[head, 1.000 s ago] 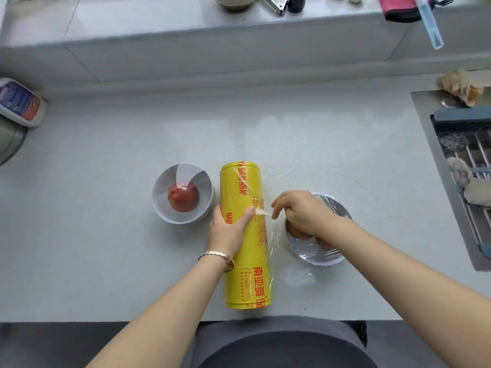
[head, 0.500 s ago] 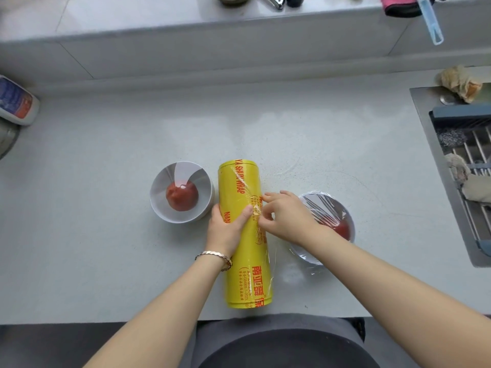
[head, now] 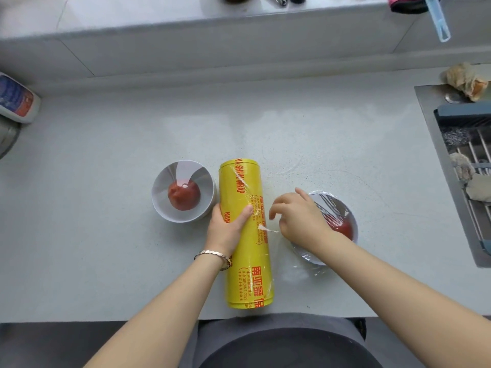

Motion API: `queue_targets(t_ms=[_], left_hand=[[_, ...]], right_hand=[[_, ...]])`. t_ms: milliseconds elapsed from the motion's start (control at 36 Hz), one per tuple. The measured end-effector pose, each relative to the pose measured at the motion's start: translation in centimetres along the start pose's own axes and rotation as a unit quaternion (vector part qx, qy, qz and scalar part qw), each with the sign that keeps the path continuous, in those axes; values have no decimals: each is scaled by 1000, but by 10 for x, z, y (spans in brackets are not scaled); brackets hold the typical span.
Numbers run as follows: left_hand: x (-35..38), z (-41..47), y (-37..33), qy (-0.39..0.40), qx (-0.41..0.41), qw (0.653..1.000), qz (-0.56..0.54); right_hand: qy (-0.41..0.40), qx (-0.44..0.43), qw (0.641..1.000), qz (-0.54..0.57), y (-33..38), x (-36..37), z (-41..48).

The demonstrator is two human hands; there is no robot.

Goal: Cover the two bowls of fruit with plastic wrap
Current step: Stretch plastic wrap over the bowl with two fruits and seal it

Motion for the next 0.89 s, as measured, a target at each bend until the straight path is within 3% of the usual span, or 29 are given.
queue_targets(t_ms=[111,333,667,889], left_hand=[[-2,0,1,-10,2,1000,-9],[-2,1,1,-12,2,1000,-13],[-2,2,1,-42,12,999,11],[-3,1,1,-21,7,1000,8]], right_hand=[[32,-46,998,37,12,5,-12],[50,-16,998,39,23,12,-11],[-36,68,997,30,19,17,-5],[-57,55,996,33,15,6,-9]])
Point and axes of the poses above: each hand's wrist, its own z-axis towards the middle knuckle, its own x-axis out of the palm, y = z × x, the point moved 9 cm from there along z, towards the middle knuckle, and after that the axes turned 14 degrees about -x, right-handed, at the moved point
